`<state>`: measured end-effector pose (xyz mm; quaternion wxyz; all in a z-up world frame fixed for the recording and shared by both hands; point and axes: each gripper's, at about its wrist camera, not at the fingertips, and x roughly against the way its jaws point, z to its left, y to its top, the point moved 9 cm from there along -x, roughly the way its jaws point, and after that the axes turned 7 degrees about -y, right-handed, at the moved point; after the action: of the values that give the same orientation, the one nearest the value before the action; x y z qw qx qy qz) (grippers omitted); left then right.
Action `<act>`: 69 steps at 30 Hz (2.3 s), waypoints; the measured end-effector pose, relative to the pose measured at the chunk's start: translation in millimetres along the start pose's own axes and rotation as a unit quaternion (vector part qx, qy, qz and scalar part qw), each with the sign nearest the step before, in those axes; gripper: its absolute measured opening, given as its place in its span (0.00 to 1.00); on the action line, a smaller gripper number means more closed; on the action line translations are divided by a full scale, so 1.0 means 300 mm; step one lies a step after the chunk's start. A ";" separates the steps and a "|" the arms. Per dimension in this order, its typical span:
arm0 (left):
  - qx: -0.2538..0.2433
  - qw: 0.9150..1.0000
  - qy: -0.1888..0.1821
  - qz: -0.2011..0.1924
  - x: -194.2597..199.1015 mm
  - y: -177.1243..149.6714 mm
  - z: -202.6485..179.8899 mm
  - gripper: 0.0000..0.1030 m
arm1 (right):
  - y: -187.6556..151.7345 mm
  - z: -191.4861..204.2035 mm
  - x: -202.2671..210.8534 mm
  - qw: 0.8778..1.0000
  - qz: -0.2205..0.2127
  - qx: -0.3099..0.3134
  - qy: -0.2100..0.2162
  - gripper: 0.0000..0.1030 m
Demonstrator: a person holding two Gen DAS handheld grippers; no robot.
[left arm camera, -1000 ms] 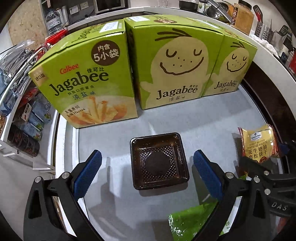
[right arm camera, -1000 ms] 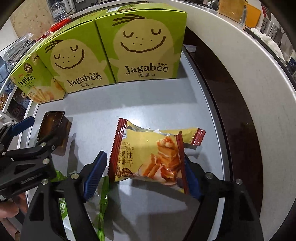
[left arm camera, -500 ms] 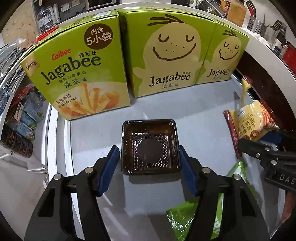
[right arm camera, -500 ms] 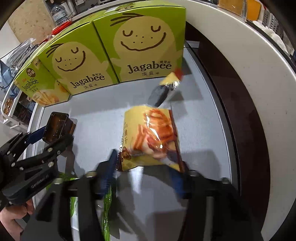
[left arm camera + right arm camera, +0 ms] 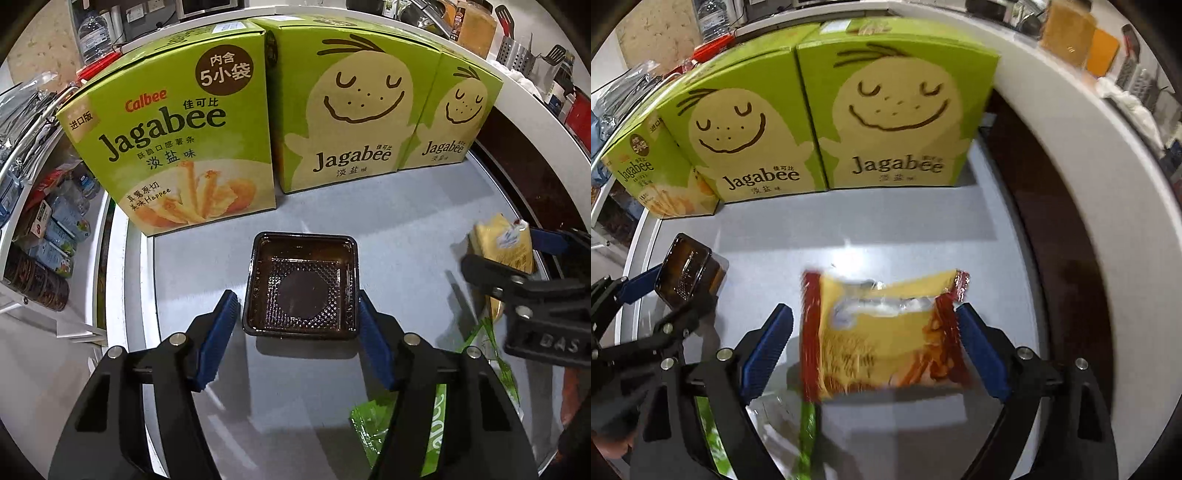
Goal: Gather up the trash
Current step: 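Grasp the brown plastic tray with the left tool while the right tool grasps the yellow biscuit packet, then carry the tray and biscuit packet with both tools over the white bin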
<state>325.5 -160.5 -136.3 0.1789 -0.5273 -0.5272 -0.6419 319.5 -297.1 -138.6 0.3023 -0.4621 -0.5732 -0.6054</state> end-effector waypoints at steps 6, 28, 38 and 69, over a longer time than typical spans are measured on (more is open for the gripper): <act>-0.005 1.000 0.004 0.001 0.007 -0.012 0.022 0.63 | -0.021 0.075 0.010 0.998 -0.005 0.056 0.028 0.70; -0.017 1.000 -0.008 0.010 0.002 -0.006 0.007 0.62 | -0.085 0.049 0.029 0.997 0.006 0.059 0.057 0.66; -0.025 0.999 -0.021 -0.001 0.045 -0.011 -0.037 0.55 | -0.070 0.016 0.091 0.997 -0.010 0.039 0.069 0.58; 0.005 0.998 -0.051 -0.035 0.542 -0.560 -0.192 0.55 | -0.612 -0.005 0.598 0.986 -0.029 0.054 0.154 0.58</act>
<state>103.6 -93.6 -71.1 0.1317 -0.5397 -0.5572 -0.6172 84.7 -239.7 -52.0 0.3943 -0.3296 -0.5648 -0.6457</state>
